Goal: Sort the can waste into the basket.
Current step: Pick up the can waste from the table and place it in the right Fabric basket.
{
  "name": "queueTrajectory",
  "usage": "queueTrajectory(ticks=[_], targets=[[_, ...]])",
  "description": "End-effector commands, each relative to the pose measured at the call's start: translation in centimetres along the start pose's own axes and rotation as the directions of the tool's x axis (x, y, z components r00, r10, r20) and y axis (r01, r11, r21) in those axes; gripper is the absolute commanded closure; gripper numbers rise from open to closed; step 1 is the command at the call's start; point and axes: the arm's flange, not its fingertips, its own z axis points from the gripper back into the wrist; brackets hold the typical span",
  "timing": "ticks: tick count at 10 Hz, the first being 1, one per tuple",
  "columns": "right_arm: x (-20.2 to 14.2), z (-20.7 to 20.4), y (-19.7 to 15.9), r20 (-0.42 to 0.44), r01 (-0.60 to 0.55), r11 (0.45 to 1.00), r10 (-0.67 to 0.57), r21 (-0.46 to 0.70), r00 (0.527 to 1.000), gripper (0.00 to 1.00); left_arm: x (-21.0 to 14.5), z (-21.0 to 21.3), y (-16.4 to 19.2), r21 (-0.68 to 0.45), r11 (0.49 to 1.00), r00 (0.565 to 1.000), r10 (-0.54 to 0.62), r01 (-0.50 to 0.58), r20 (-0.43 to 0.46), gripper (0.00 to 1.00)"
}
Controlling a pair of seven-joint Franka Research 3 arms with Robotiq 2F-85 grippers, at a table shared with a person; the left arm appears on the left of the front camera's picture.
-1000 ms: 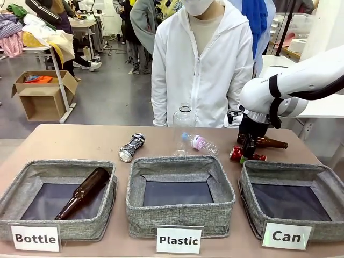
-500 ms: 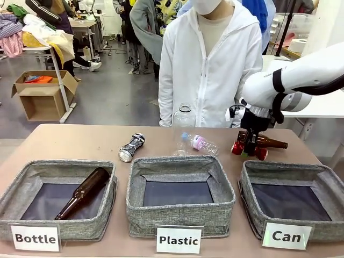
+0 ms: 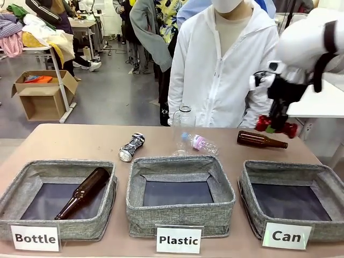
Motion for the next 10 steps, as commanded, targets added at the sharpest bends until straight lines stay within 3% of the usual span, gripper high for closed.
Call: queueTrajectory(ticks=[1,3,5,8,9,10], targets=[[-3.9,0.4,4.4,-0.061,-0.142,0.988,0.145,0.053,0.988,0.84,-0.1,0.1,-0.2,-0.012,1.0,1.0,0.007,-0.007,-0.001,0.0],[-8.5,-0.7,8.0,-0.036,-0.351,0.933,0.355,0.078,0.934,0.84,-0.1,0.1,-0.2,-0.012,1.0,1.0,0.007,-0.007,-0.001,0.0],[-9.6,-2.6,9.0,-0.013,-0.404,0.91,0.407,0.091,0.914,0.84,-0.1,0.1,-0.2,-0.012,1.0,1.0,0.007,-0.007,-0.001,0.0],[-9.1,-2.5,8.5,0.043,-0.456,0.882,0.454,0.12,0.89,0.84,-0.1,0.1,-0.2,-0.012,1.0,1.0,0.007,-0.007,-0.001,0.0],[-9.0,-2.4,8.2,0.067,-0.488,0.865,0.483,0.12,0.873,0.35,-0.1,0.1,-0.2,-0.012,1.0,1.0,0.007,-0.007,-0.001,0.0],[-8.8,-2.4,8.0,0.065,-0.506,0.855,0.501,0.118,0.863,0.16,-0.1,0.1,-0.2,-0.012,1.0,1.0,0.007,-0.007,-0.001,0.0]])
